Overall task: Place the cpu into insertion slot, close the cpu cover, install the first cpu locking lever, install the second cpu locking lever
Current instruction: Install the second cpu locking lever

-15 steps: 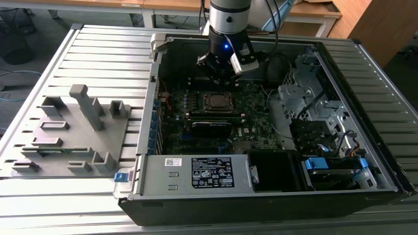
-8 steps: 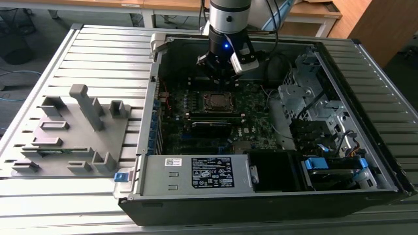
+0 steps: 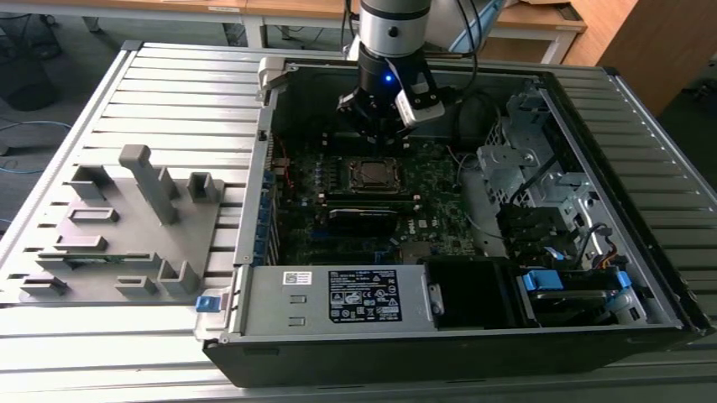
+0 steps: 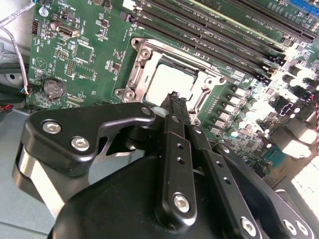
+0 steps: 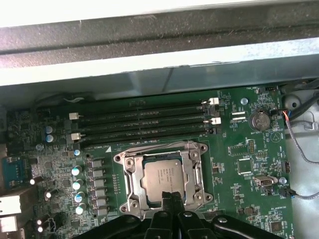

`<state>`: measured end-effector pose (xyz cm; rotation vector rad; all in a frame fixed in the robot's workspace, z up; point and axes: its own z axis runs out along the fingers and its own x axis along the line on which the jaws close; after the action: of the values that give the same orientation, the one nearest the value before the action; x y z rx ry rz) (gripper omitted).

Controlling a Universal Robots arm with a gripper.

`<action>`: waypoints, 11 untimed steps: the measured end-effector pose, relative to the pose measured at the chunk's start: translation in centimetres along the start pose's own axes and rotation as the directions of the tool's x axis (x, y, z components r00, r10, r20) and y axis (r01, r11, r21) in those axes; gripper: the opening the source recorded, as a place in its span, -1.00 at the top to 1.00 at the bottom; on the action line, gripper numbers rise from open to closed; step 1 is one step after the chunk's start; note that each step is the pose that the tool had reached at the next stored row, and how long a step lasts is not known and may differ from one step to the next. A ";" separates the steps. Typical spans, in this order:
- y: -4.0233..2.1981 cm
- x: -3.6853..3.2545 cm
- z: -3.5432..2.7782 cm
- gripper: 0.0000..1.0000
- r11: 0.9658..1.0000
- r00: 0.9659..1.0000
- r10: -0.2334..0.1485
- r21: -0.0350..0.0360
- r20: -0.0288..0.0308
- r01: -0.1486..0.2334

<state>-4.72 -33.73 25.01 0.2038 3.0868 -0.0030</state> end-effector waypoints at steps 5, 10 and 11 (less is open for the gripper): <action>-0.05 -0.01 0.00 0.79 1.000 1.000 0.000 0.000 0.000 0.000; -0.26 -0.03 0.00 0.79 1.000 1.000 0.000 0.000 0.000 0.000; -0.33 -0.04 0.00 0.79 1.000 1.000 0.000 0.000 0.000 0.000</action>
<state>-4.72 -34.07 25.01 0.2038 3.0868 -0.0031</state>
